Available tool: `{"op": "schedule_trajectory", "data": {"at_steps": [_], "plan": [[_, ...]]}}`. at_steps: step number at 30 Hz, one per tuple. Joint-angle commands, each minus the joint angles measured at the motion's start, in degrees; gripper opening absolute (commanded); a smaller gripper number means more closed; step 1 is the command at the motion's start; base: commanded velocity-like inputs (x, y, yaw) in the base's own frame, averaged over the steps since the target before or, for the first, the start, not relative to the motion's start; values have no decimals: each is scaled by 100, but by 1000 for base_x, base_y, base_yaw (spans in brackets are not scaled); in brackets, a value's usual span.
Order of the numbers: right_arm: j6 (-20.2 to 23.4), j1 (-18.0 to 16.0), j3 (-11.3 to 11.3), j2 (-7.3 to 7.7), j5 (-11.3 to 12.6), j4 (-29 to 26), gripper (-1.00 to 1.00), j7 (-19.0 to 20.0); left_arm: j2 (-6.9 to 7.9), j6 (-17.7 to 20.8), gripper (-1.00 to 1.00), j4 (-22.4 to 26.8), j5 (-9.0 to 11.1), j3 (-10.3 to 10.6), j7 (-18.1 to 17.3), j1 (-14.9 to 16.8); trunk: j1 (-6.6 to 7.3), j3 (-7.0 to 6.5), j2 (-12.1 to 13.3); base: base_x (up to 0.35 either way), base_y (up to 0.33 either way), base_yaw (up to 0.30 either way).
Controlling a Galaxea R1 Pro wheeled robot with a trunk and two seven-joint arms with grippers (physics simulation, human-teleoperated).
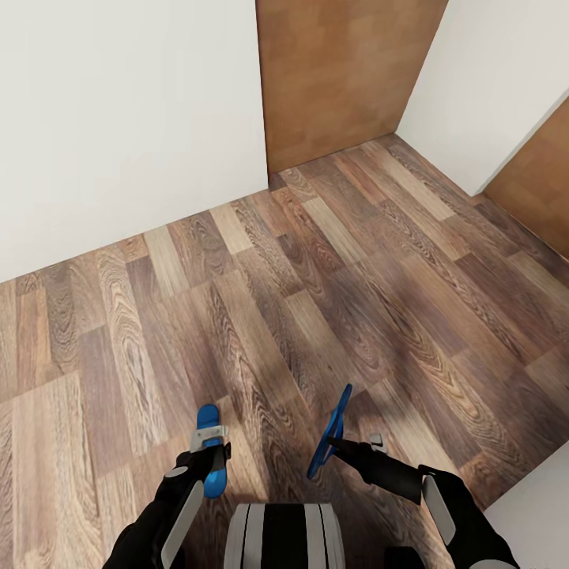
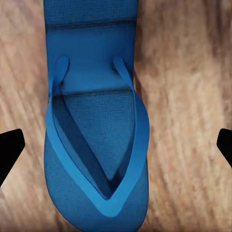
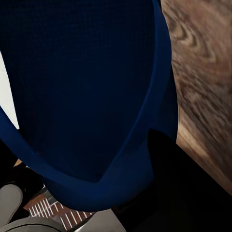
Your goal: In the bedroom, move the book from the bed onto either nightstand, and place the two sandals side by side next to the bed.
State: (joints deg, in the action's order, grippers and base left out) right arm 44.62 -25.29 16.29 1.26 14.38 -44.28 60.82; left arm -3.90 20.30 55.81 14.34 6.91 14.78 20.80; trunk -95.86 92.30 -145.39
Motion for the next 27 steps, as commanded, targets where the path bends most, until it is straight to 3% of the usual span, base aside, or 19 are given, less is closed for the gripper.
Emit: {"op": "schedule_trajectory", "data": {"at_steps": [1,7,18,27], "plan": [[30,-2,6,-1,12,0,-100,9,3,18,100,8,60,15,51,2,1,3,-1,0,0,0],[30,-2,6,17,40,-1,-100,9,3,18,100,8,60,13,54,0,1,3,-1,0,0,0],[35,-2,6,22,56,-1,-100,15,3,19,100,11,59,12,70,1,-28,247,-16,0,0,0],[34,-2,6,20,54,-1,-100,12,3,22,100,8,60,12,66,2,-33,291,-19,0,0,0]]}}
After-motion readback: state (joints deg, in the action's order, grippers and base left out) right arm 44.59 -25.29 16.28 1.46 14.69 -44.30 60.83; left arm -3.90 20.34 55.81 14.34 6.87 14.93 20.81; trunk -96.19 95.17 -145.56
